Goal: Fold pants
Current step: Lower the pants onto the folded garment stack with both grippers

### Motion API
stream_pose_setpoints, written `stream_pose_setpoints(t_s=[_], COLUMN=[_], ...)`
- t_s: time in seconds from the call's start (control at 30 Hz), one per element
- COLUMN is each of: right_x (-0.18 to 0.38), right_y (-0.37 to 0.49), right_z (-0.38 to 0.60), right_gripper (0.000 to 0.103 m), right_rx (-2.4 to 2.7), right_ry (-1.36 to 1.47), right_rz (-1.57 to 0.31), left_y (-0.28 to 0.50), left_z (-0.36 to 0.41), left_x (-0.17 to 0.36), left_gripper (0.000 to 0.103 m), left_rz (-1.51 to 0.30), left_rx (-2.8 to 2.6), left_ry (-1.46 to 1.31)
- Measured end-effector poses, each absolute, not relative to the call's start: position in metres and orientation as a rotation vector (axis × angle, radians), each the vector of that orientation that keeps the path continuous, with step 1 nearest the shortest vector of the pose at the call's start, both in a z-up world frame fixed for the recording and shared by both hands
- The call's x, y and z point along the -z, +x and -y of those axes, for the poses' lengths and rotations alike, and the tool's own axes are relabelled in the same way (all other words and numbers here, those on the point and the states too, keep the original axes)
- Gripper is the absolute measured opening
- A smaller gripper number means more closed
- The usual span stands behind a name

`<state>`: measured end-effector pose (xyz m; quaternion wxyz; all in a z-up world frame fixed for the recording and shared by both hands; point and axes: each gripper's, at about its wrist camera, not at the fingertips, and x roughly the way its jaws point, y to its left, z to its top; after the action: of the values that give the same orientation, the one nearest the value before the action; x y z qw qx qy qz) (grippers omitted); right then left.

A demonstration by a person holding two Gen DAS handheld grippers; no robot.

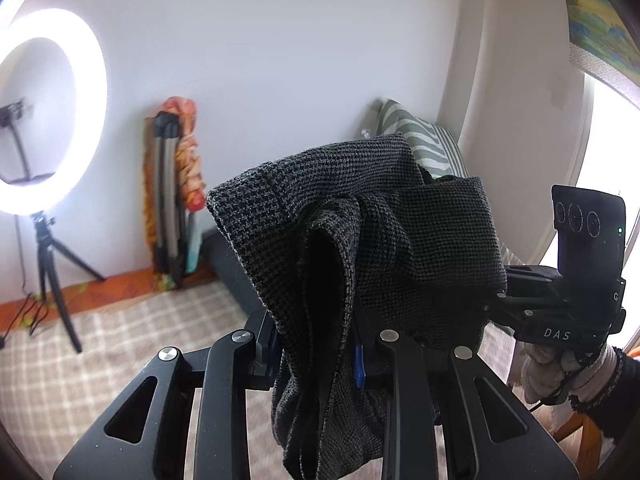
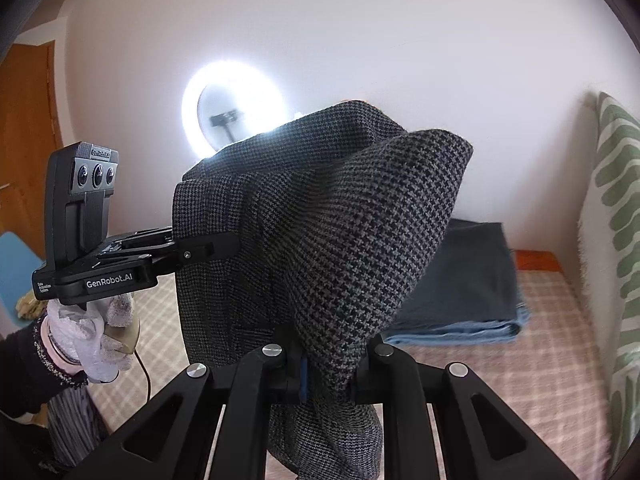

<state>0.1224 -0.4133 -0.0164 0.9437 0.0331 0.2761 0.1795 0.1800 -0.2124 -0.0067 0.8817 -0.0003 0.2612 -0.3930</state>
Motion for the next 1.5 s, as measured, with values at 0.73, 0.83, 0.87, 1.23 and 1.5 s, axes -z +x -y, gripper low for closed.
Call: stream_pose_setpoints(t_s=[0.73,0.83,0.87,1.23,1.5], right_x=[0.002,0.004,0.005,0.04,0.067], right_y=[0.223,0.24,0.247,0.315,0.358], right_z=[0.496,0.499,0.5,0.504,0.519], right_gripper=[0.012,0.012,0.012,0.012,0.018], right_rx=[-0.269,-0.267,-0.269,-0.283,-0.275], right_ry=[0.041,0.038,0.036,0.033,0.07], right_rz=[-0.558,-0.567,-0.575,-0.661,-0.699], left_y=[0.277,0.291,0.295,0.34,0.364], left_z=[0.308,0.312,0.313,0.33,0.338], left_x=[0.003,0.011,0.014,0.049,0.065], left_gripper=[0.025,0.025,0.025,0.025,0.025], left_rz=[-0.548,-0.566,-0.571,-0.625,-0.654], left_rx=[0.809,0.794,0.79,0.725,0.668], left_ry=[0.007,-0.003,-0.003,0.017,0.045])
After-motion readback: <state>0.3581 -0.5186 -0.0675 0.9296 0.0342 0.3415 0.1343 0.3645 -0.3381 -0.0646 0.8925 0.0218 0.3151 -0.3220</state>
